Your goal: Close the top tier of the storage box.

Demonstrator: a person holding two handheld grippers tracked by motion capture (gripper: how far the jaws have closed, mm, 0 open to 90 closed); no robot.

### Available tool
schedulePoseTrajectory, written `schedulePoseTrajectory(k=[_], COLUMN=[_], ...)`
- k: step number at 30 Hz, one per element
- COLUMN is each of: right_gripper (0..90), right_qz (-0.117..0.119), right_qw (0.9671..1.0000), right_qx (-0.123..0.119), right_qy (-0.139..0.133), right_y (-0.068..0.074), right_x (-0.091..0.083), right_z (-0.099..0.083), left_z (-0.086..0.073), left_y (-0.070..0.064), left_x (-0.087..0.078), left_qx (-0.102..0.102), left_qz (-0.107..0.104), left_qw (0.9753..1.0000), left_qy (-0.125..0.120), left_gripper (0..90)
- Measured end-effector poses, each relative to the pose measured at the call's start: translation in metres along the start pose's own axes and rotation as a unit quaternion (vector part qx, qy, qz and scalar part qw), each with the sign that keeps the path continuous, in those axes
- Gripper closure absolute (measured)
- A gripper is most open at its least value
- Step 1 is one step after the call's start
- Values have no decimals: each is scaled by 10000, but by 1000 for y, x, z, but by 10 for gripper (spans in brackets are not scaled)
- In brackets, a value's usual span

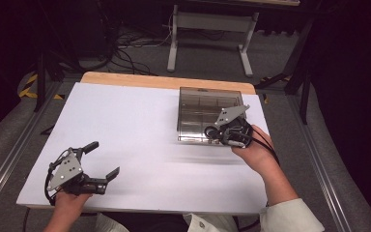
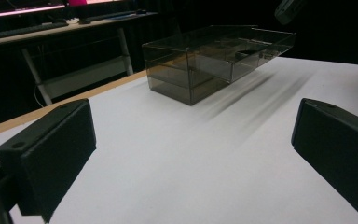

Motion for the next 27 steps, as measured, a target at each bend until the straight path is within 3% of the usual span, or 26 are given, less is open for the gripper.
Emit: schedulePoseTrajectory(k=[12, 19, 27], right_gripper=[898, 898, 898], right_qz=[84, -21, 15], right_qw=[9985, 9976, 9963], right_qx=[-202, -108, -4], right_qy=[502, 689, 856], right_y=[2, -2, -2], right_x=[4, 7, 10], right_z=[-19, -30, -43], left_z=[0, -1, -1], left_y=[-1, 0, -1], left_x=[0, 0, 1], left_qx=[9, 16, -18], left_qz=[-19, -4, 7], left_qw=[10000, 10000, 10000], left_qy=[19, 23, 16], left_gripper=[6, 6, 6])
Point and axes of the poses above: each handheld gripper's, and its own axes: x roughly forward along the jaws, z roughly out of its top, y roughly to its left, the point moved 8 cm from there along x, roughly forward along the jaws, and after that the axes turned 12 degrees about -y, right-handed, at the moved point
